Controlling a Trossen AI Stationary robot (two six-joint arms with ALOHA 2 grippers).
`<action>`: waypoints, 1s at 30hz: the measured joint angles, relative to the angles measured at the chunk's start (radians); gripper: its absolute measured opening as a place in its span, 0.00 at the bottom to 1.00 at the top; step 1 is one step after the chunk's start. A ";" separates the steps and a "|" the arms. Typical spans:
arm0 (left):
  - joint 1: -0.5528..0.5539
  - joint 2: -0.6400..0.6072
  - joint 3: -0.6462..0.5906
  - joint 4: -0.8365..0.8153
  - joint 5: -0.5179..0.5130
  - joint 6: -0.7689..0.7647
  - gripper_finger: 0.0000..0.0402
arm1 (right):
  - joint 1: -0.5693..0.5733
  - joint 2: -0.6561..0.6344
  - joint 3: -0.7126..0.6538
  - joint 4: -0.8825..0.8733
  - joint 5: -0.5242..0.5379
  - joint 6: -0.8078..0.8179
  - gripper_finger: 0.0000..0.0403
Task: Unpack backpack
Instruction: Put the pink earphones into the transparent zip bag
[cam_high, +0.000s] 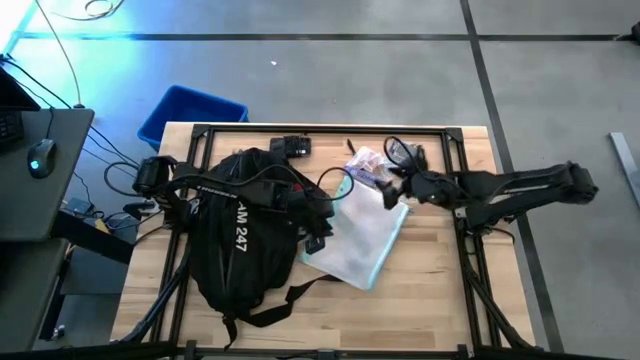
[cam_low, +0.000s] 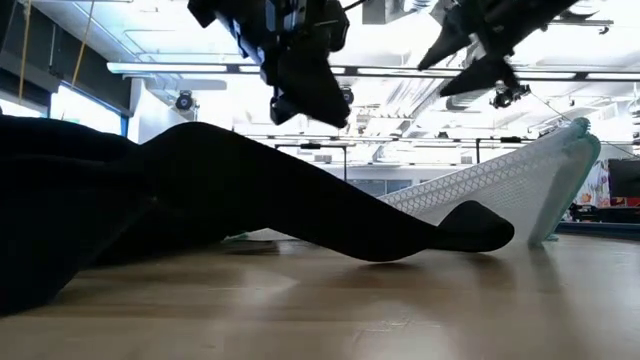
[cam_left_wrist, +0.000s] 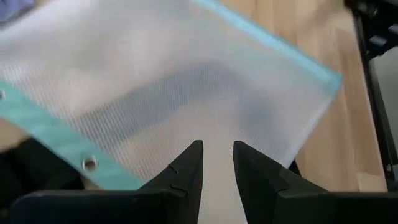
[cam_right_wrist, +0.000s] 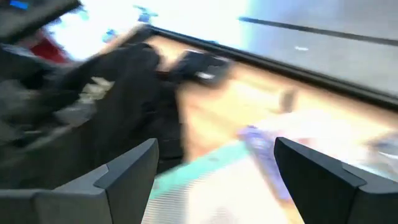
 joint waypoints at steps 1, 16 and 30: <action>-0.003 0.000 0.001 0.016 -0.009 -0.003 0.17 | 0.000 -0.002 0.027 -0.087 0.013 0.020 0.75; -0.075 0.001 0.143 -0.114 -0.224 0.142 0.09 | 0.216 -0.004 -0.108 -0.205 -0.594 -0.204 0.75; -0.090 0.000 0.148 -0.218 -0.238 0.081 0.09 | 0.294 0.152 -0.220 0.022 -0.445 -0.789 0.75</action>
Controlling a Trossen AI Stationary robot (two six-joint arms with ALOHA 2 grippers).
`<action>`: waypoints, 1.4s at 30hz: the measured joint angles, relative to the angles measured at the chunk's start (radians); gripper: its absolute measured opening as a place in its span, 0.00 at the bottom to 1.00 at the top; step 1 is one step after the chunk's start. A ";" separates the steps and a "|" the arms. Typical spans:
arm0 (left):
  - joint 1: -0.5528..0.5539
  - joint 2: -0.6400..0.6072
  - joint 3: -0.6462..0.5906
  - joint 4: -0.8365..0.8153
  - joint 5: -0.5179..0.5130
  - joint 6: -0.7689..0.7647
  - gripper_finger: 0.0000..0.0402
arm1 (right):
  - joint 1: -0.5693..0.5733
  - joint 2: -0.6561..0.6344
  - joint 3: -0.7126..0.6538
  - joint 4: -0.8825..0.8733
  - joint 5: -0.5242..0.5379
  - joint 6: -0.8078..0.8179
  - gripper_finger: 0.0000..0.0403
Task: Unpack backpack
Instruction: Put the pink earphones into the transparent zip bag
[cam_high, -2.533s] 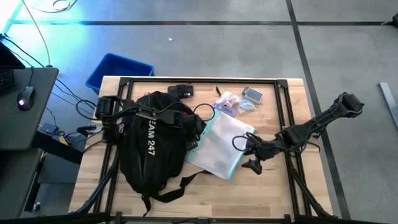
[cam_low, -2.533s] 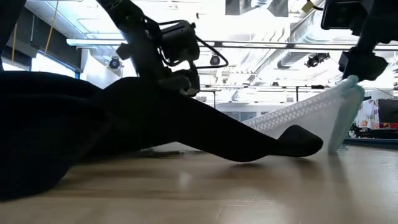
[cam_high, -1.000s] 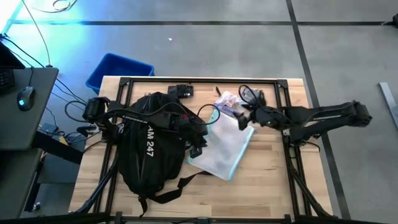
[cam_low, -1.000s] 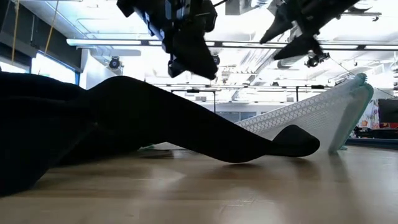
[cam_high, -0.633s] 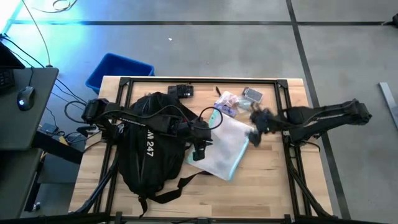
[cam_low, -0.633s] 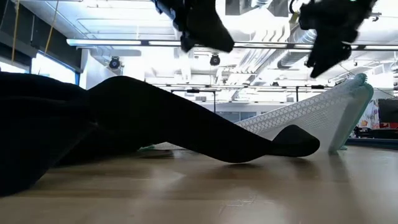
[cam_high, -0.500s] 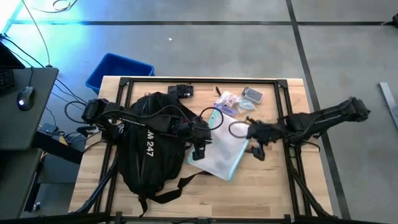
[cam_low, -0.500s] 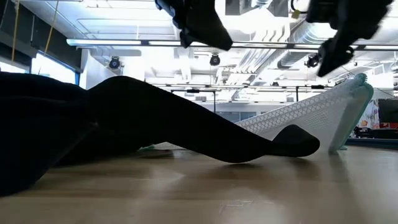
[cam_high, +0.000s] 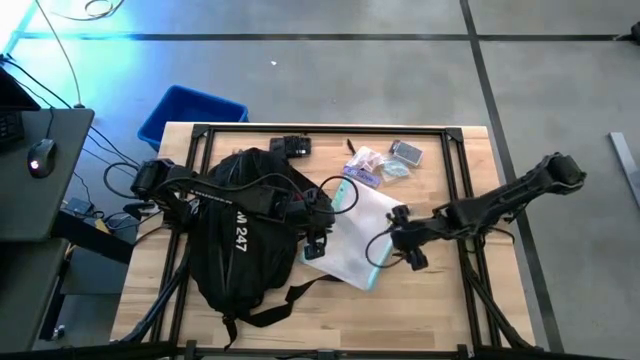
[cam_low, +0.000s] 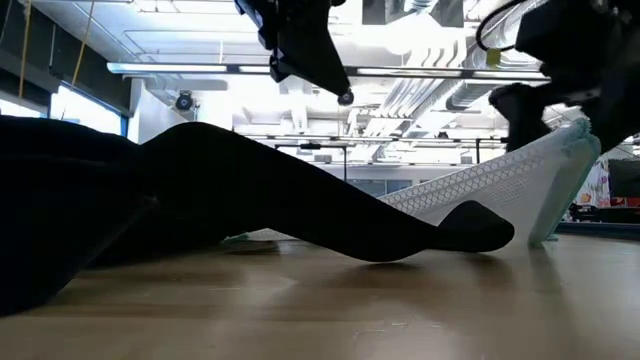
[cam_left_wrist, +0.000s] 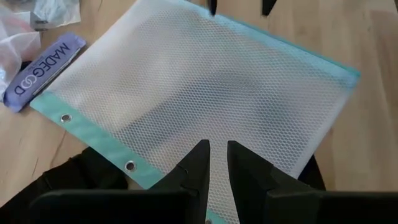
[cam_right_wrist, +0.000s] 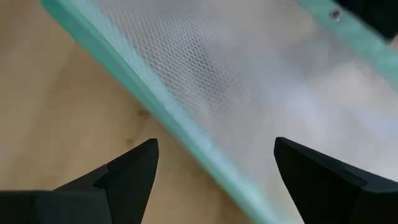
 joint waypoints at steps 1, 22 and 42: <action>0.000 0.000 0.000 -0.001 0.000 -0.001 0.09 | 0.003 0.022 0.000 -0.002 0.034 -0.020 0.75; -0.001 -0.101 0.000 -0.020 -0.015 -0.004 0.09 | -0.212 0.178 0.415 -0.061 0.054 0.212 0.01; 0.045 -0.260 0.001 0.167 -0.114 0.187 0.12 | -0.287 0.207 0.741 -0.285 0.285 0.404 0.00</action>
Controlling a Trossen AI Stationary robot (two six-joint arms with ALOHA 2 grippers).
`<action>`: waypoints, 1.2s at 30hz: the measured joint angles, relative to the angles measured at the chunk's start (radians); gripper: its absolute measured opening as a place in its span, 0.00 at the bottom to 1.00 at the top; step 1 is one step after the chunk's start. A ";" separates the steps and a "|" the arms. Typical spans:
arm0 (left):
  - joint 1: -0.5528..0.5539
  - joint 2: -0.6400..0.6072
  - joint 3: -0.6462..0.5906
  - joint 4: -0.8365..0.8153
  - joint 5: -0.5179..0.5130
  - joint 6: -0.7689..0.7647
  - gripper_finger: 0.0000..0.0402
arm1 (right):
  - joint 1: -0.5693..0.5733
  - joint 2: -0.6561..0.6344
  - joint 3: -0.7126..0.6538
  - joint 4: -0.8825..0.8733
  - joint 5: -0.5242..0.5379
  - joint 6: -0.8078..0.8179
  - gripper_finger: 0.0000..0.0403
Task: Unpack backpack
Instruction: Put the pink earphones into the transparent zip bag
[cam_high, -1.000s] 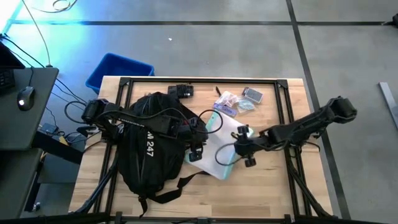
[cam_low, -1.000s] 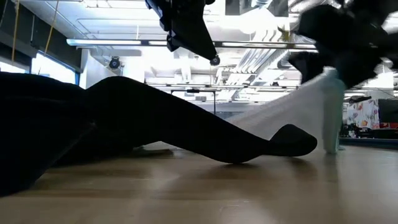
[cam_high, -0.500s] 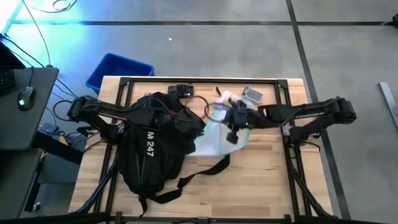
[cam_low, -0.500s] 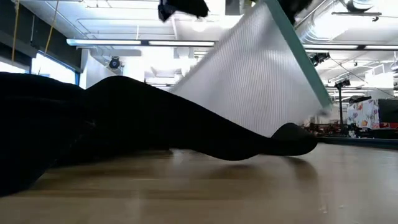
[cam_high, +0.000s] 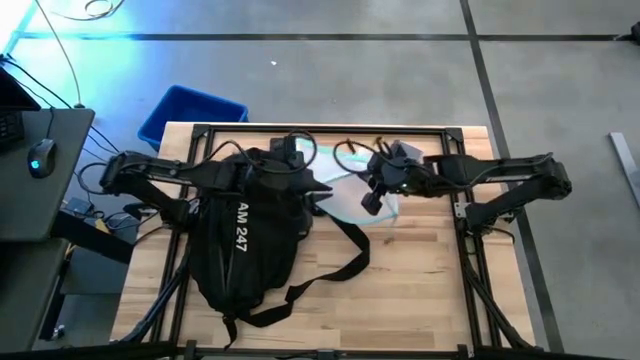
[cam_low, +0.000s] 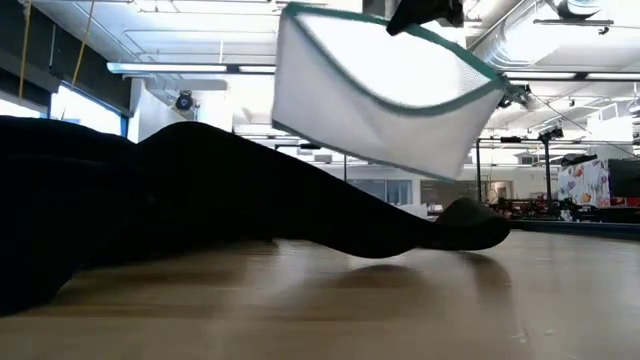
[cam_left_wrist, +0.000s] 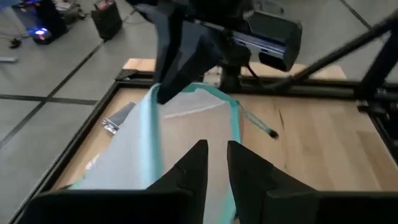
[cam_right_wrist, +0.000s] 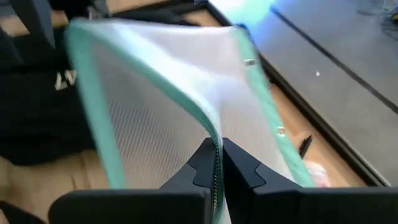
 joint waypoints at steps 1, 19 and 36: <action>0.000 0.011 0.000 0.000 0.006 0.006 0.13 | 0.000 0.019 0.000 -0.001 -0.005 -0.002 0.00; -0.024 0.159 -0.001 -0.198 0.005 -0.050 0.49 | 0.002 0.258 -0.003 0.005 -0.157 -0.100 0.00; -0.005 0.238 -0.006 -0.146 -0.168 -0.028 0.49 | 0.052 0.216 -0.003 0.051 -0.215 -0.139 0.00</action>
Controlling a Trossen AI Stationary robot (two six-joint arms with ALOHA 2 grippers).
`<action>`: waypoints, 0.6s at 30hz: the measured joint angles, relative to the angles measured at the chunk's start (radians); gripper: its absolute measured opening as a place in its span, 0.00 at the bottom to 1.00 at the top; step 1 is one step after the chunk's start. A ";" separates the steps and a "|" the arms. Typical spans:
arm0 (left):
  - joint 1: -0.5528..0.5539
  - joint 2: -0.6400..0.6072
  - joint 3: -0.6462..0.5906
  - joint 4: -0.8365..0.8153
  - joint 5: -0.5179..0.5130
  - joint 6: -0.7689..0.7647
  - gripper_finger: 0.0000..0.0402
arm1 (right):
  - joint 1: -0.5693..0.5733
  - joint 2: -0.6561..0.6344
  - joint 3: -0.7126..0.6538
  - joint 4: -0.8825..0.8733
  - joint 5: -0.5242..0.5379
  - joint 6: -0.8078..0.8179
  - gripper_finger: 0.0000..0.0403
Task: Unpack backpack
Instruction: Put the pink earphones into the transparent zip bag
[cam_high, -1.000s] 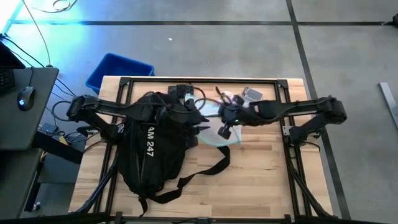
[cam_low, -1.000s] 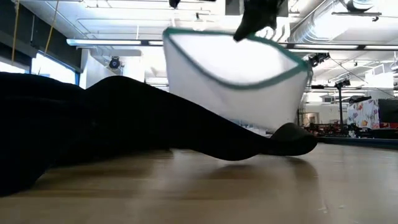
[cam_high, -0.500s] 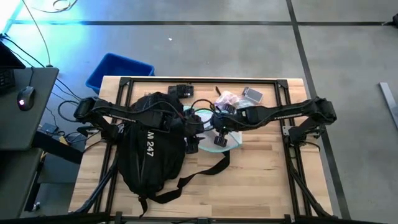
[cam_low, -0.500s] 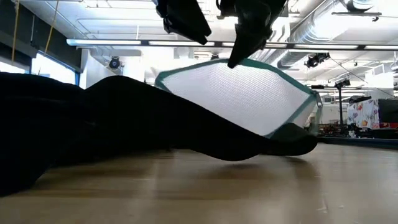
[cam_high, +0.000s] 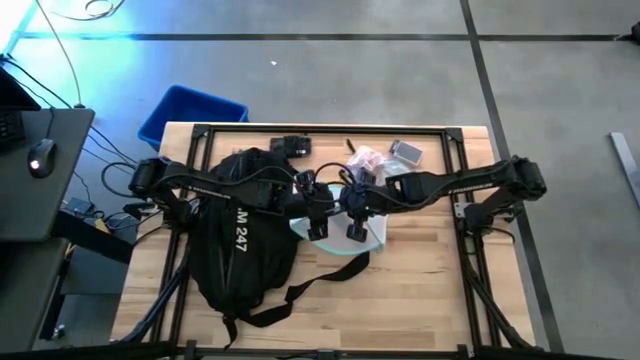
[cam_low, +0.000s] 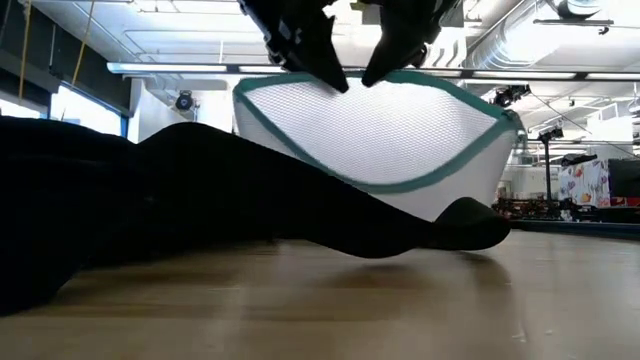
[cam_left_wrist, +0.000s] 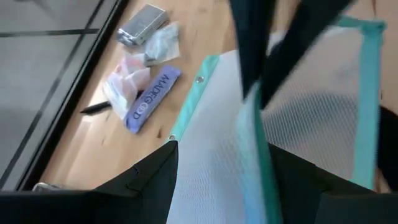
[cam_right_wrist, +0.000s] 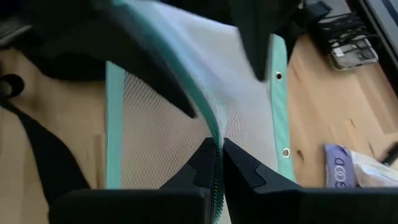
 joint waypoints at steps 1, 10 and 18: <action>0.004 0.005 0.000 0.004 0.016 0.013 0.48 | 0.006 0.000 0.000 0.003 0.001 -0.004 0.00; 0.035 0.018 -0.001 0.010 0.115 0.003 0.05 | 0.022 0.000 0.002 0.007 0.001 -0.021 0.01; 0.051 0.011 0.005 -0.047 0.163 -0.270 0.00 | 0.008 -0.096 0.003 -0.051 -0.030 0.016 0.29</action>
